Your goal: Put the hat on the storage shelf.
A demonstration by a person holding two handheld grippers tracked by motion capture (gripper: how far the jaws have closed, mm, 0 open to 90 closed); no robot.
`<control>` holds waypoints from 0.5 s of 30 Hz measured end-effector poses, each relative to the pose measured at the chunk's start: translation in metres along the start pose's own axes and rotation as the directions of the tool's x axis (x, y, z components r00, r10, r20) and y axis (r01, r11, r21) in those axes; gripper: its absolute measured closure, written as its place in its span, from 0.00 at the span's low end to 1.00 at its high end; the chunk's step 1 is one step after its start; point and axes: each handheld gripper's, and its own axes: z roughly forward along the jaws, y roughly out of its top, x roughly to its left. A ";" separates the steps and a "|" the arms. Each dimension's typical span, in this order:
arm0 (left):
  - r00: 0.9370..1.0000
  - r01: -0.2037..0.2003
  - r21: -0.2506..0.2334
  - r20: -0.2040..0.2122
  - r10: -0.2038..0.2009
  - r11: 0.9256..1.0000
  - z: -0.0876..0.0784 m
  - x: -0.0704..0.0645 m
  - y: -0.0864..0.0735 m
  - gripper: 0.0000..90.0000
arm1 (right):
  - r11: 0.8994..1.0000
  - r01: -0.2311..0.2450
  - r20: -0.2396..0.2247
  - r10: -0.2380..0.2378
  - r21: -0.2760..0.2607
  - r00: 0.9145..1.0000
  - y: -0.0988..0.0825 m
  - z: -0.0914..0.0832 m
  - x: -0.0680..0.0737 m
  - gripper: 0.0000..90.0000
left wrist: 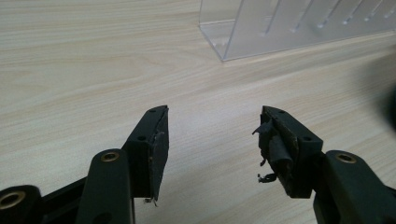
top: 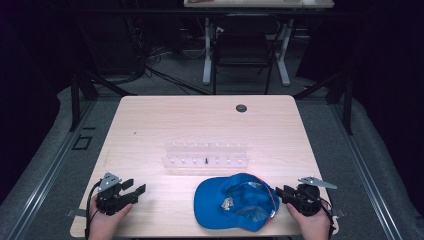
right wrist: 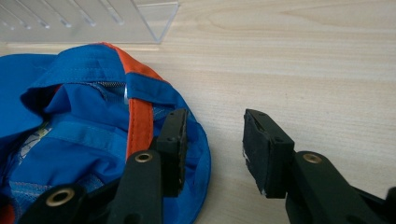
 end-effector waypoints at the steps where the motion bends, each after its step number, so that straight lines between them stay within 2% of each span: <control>1: 1.000 0.000 0.000 0.000 0.000 1.000 0.000 0.000 0.000 0.49 | 1.000 -0.006 -0.007 0.006 0.003 1.000 0.000 0.000 0.000 0.66; 6: 1.000 0.023 0.011 0.015 -0.023 1.000 0.000 0.001 0.000 0.51 | 1.000 -0.022 -0.018 0.022 0.018 1.000 0.000 0.000 -0.001 0.66; 11: 1.000 0.018 0.021 0.005 -0.018 1.000 0.002 0.002 0.000 0.52 | 0.999 -0.024 -0.021 0.025 0.026 0.999 0.001 -0.001 0.000 0.66; 15: 1.000 0.022 0.023 0.008 -0.022 1.000 -0.002 0.002 -0.001 0.52 | 0.999 -0.016 -0.005 0.017 0.045 1.000 0.002 -0.003 0.003 0.66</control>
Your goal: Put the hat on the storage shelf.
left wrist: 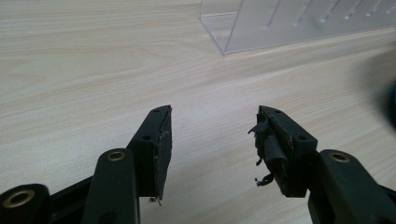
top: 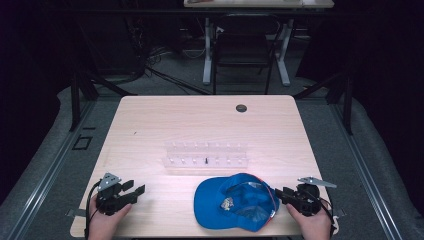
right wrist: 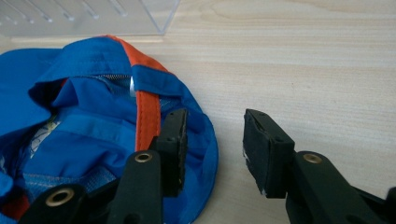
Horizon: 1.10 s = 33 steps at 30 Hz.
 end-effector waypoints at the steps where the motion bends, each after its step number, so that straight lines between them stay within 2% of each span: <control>1: 1.000 0.002 -0.002 0.002 -0.002 1.000 -0.001 0.000 0.000 0.52 | 1.000 -0.010 0.006 0.010 0.023 1.000 0.003 -0.002 0.003 0.68; 2: 1.000 0.001 -0.001 0.001 -0.001 1.000 -0.001 0.000 -0.001 0.52 | 1.000 -0.010 0.006 0.010 0.023 1.000 0.003 -0.002 0.003 0.68; 5: 1.000 0.009 -0.005 0.002 -0.009 1.000 -0.003 0.000 -0.002 0.52 | 0.996 -0.029 0.008 0.028 0.080 1.000 0.011 -0.007 0.008 0.70; 6: 1.000 0.009 -0.005 0.002 -0.009 1.000 -0.003 0.000 -0.002 0.52 | 0.996 -0.029 0.008 0.028 0.080 1.000 0.011 -0.007 0.008 0.70; 7: 1.000 0.010 -0.002 0.002 -0.010 1.000 -0.003 0.000 -0.002 0.52 | 0.995 -0.020 0.016 0.018 0.099 1.000 0.013 -0.007 0.009 0.70; 8: 1.000 0.008 -0.001 0.003 -0.008 1.000 -0.003 0.000 -0.002 0.52 | 0.989 -0.010 0.040 0.004 0.149 0.999 0.018 -0.007 0.012 0.70; 10: 1.000 0.002 0.004 0.003 -0.002 1.000 -0.003 0.000 -0.001 0.52 | 0.987 -0.006 0.042 -0.001 0.160 0.999 0.020 -0.007 0.012 0.70; 11: 1.000 0.002 0.004 0.004 -0.002 1.000 -0.002 0.000 -0.001 0.52 | 0.979 -0.021 0.035 0.014 0.204 0.999 0.025 -0.005 0.011 0.69; 12: 1.000 0.002 0.004 0.004 -0.002 1.000 -0.002 0.000 -0.001 0.52 | 0.979 -0.021 0.035 0.014 0.204 0.999 0.025 -0.005 0.011 0.69; 13: 1.000 0.001 0.006 0.003 -0.001 1.000 -0.002 -0.001 -0.001 0.52 | 0.968 -0.028 0.035 0.020 0.248 0.999 0.030 -0.003 0.010 0.69; 14: 1.000 -0.002 0.006 0.005 0.002 1.000 -0.002 -0.001 -0.001 0.52 | 0.968 -0.028 0.035 0.020 0.248 0.999 0.030 -0.003 0.010 0.69; 15: 1.000 -0.004 0.009 0.008 0.004 1.000 -0.001 -0.001 -0.001 0.52 | 0.963 -0.030 0.037 0.021 0.268 0.999 0.032 -0.001 0.010 0.69; 17: 1.000 -0.010 0.018 0.007 0.010 1.000 -0.001 -0.002 -0.001 0.52 | 0.938 -0.033 0.057 0.014 0.346 0.998 0.037 0.003 0.009 0.69; 18: 1.000 -0.010 0.018 0.007 0.010 1.000 -0.001 -0.002 -0.001 0.52 | 0.938 -0.033 0.057 0.014 0.346 0.998 0.037 0.003 0.009 0.69; 20: 1.000 -0.010 0.020 0.008 0.010 1.000 -0.001 -0.002 0.000 0.52 | 0.926 -0.043 0.055 0.024 0.375 0.998 0.039 0.005 0.008 0.69; 21: 1.000 -0.010 0.019 0.008 0.009 1.000 -0.001 -0.002 -0.001 0.52 | 0.915 -0.058 0.058 0.039 0.399 0.998 0.041 0.008 0.007 0.68; 24: 1.000 -0.008 0.017 0.009 0.008 1.000 -0.001 -0.001 -0.001 0.52 | 0.911 -0.068 0.054 0.050 0.408 0.997 0.042 0.010 0.006 0.68; 25: 1.000 -0.008 0.017 0.008 0.007 1.000 -0.001 -0.001 -0.001 0.52 | 0.900 -0.079 0.056 0.061 0.430 0.997 0.044 0.012 0.006 0.69; 27: 1.000 -0.007 0.016 0.008 0.007 1.000 -0.001 -0.001 -0.001 0.52 | 0.898 -0.087 0.057 0.069 0.430 0.996 0.044 0.013 0.007 0.69; 28: 1.000 -0.006 0.015 0.010 0.006 1.000 -0.001 -0.001 -0.001 0.52 | 0.893 -0.092 0.062 0.072 0.440 0.995 0.044 0.014 0.007 0.71; 29: 1.000 -0.008 0.021 0.007 0.008 1.000 0.000 -0.001 -0.001 0.52 | 0.883 -0.095 0.063 0.074 0.460 0.995 0.045 0.017 0.008 0.72; 33: 1.000 -0.008 0.022 0.004 0.008 1.000 0.001 -0.001 -0.001 0.52 | 0.876 -0.113 0.073 0.089 0.469 0.993 0.045 0.020 0.007 0.73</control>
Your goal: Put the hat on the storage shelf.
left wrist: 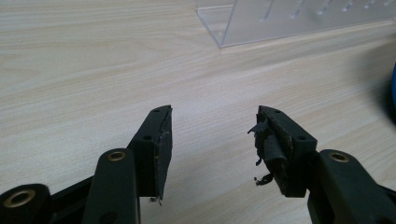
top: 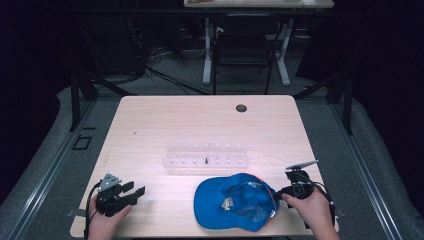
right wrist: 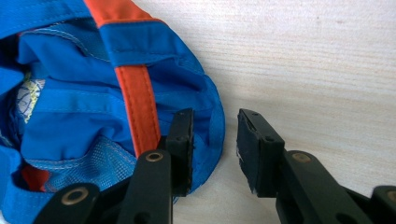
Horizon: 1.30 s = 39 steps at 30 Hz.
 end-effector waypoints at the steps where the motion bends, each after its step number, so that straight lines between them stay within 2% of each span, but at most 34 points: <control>1: 1.000 0.001 0.001 0.002 -0.001 1.000 0.000 0.000 0.000 0.52 | 1.000 -0.006 0.001 0.006 0.001 1.000 0.000 0.001 0.000 0.74; 3: 1.000 -0.001 0.004 0.002 0.001 1.000 0.001 0.000 0.000 0.52 | 1.000 -0.010 0.001 0.010 0.024 1.000 0.002 0.002 -0.001 0.74; 7: 1.000 0.001 0.004 0.000 -0.001 1.000 0.001 0.000 0.000 0.52 | 0.999 -0.023 -0.013 0.023 0.026 1.000 0.002 0.005 -0.001 0.75; 14: 1.000 -0.001 0.005 -0.001 0.001 1.000 0.001 0.000 0.000 0.52 | 0.998 -0.027 -0.016 0.028 0.062 0.999 0.003 0.007 0.000 0.77; 15: 1.000 -0.002 0.008 -0.001 0.002 1.000 0.001 0.000 0.000 0.52 | 0.998 -0.049 -0.033 0.051 0.035 0.998 0.002 0.010 0.000 0.78; 16: 1.000 -0.003 0.009 -0.002 0.003 1.000 0.001 0.000 0.000 0.52 | 0.997 -0.026 -0.027 0.028 0.068 0.999 0.003 0.009 -0.001 0.78; 17: 1.000 -0.003 0.009 -0.002 0.003 1.000 0.001 0.000 0.000 0.52 | 0.997 -0.026 -0.027 0.028 0.068 0.999 0.003 0.009 -0.001 0.78; 21: 1.000 -0.004 0.009 -0.001 0.004 1.000 0.001 0.000 0.000 0.52 | 0.998 -0.051 -0.029 0.052 0.033 0.998 0.001 0.013 0.002 0.81; 22: 1.000 -0.005 0.009 -0.002 0.005 1.000 0.001 0.000 0.000 0.52 | 0.997 -0.013 -0.023 0.014 0.075 1.000 0.003 0.011 0.001 0.84; 23: 1.000 -0.005 0.009 -0.002 0.005 1.000 0.001 0.000 0.000 0.52 | 0.997 -0.013 -0.023 0.014 0.075 1.000 0.003 0.011 0.001 0.84; 24: 1.000 -0.005 0.009 -0.002 0.005 1.000 0.001 0.000 0.000 0.52 | 0.998 -0.029 -0.024 0.030 0.053 0.999 0.001 0.013 0.003 0.87; 27: 1.000 -0.005 0.010 -0.003 0.005 1.000 0.001 0.000 0.000 0.52 | 0.997 -0.015 -0.020 0.016 0.074 1.000 0.002 0.013 0.003 0.90; 30: 1.000 -0.006 0.010 -0.003 0.006 1.000 0.001 0.000 0.000 0.52 | 0.998 -0.032 -0.019 0.034 0.061 0.999 0.002 0.014 0.003 0.92; 33: 1.000 -0.005 0.011 -0.004 0.005 1.000 0.002 0.000 0.000 0.52 | 0.996 -0.015 -0.026 0.017 0.088 1.000 0.004 0.013 0.002 0.96; 34: 1.000 -0.005 0.011 -0.004 0.005 1.000 0.002 0.000 0.000 0.52 | 0.996 -0.024 -0.041 0.028 0.084 0.999 0.004 0.013 0.002 0.98; 39: 1.000 -0.006 0.009 -0.005 0.006 1.000 0.002 0.000 0.000 0.52 | 0.996 -0.026 -0.049 0.030 0.080 0.998 0.006 0.009 0.001 0.99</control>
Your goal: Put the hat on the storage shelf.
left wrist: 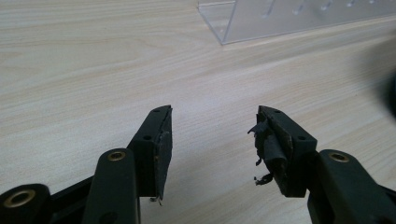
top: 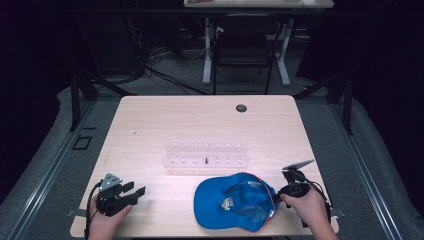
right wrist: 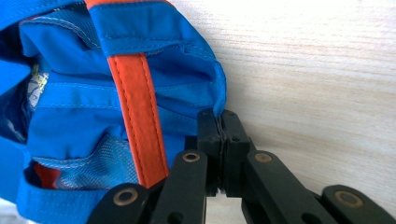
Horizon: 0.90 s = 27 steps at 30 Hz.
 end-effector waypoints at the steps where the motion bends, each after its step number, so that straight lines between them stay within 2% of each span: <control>1: 1.000 0.000 0.000 0.000 0.000 1.000 0.000 0.000 0.000 0.52 | 1.000 0.004 0.002 -0.004 0.004 1.000 0.000 -0.002 0.000 0.99; 7: 1.000 0.002 0.001 0.000 -0.002 1.000 0.001 -0.001 0.000 0.52 | 1.000 0.014 0.012 -0.014 -0.001 1.000 0.002 -0.013 0.002 0.99; 10: 1.000 -0.003 0.008 0.002 0.003 1.000 0.001 -0.001 0.000 0.52 | 0.999 0.038 0.025 -0.039 0.023 0.999 0.005 -0.022 0.003 0.99; 14: 1.000 -0.005 0.014 0.002 0.005 1.000 0.001 -0.001 0.000 0.52 | 0.999 0.033 0.033 -0.033 0.005 0.999 0.006 -0.028 0.005 0.99; 18: 1.000 -0.007 0.009 0.000 0.007 1.000 0.001 -0.001 0.000 0.52 | 0.999 0.038 0.047 -0.039 0.012 0.998 0.008 -0.039 0.006 1.00; 20: 1.000 -0.008 0.009 -0.001 0.008 1.000 0.001 -0.002 0.000 0.52 | 0.998 0.055 0.083 -0.057 0.025 0.995 0.010 -0.047 0.008 1.00; 22: 1.000 -0.009 0.010 -0.001 0.009 1.000 0.002 -0.002 0.000 0.52 | 0.996 0.070 0.091 -0.074 0.045 0.993 0.012 -0.052 0.008 1.00; 27: 1.000 -0.009 0.012 -0.001 0.009 1.000 0.002 -0.002 0.000 0.52 | 0.998 0.047 0.079 -0.050 0.040 0.996 0.015 -0.058 0.011 1.00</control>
